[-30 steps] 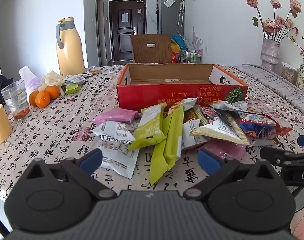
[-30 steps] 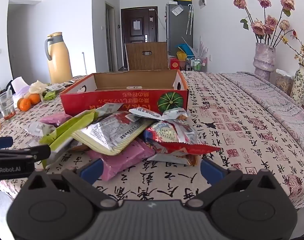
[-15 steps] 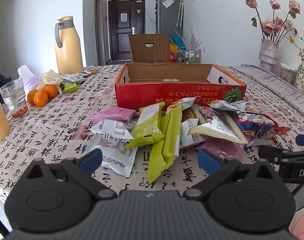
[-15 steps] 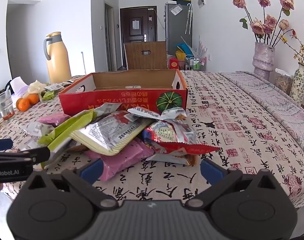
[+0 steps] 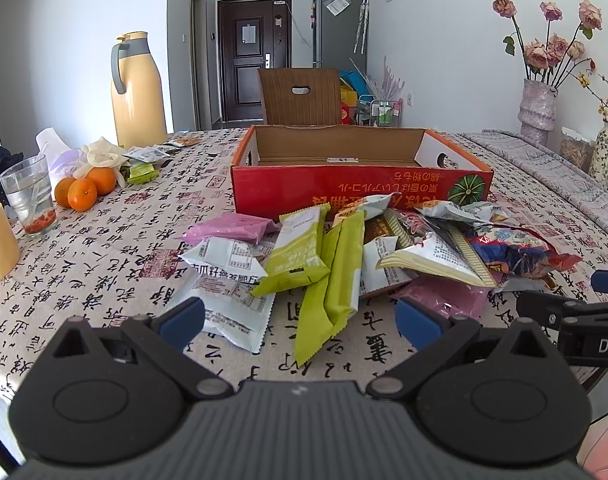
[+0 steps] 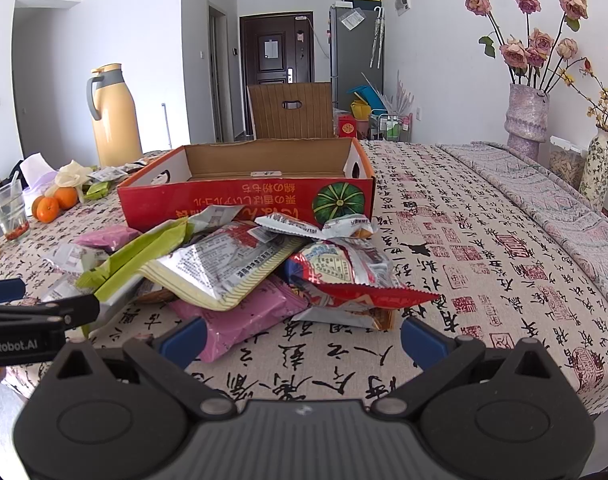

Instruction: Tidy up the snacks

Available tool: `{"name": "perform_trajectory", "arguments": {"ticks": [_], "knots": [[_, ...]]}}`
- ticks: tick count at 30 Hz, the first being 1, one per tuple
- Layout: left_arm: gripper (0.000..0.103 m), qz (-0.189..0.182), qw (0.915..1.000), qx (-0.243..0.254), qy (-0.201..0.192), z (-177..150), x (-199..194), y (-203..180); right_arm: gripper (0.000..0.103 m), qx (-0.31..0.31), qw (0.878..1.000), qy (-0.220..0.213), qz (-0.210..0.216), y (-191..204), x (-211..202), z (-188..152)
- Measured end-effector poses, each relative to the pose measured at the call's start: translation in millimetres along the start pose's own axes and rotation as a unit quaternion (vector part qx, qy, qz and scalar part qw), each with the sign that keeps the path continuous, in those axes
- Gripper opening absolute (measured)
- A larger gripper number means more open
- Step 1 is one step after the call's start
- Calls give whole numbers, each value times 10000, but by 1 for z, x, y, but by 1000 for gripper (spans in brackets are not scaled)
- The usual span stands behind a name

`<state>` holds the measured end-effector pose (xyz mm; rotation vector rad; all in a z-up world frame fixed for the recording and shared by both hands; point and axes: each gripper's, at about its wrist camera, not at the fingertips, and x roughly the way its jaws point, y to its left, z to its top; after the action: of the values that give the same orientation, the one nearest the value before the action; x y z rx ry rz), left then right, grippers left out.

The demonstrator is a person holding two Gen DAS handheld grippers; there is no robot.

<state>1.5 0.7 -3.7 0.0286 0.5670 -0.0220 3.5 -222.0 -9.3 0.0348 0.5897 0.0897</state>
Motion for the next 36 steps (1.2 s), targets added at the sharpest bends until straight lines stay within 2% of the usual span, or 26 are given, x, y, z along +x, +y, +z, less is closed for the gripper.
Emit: {"name": "perform_trajectory", "arguments": {"ticks": [36], "knots": [[103, -9, 10000, -10, -4, -2, -1, -2, 103, 3, 10000, -3, 3, 0, -1, -1]]}}
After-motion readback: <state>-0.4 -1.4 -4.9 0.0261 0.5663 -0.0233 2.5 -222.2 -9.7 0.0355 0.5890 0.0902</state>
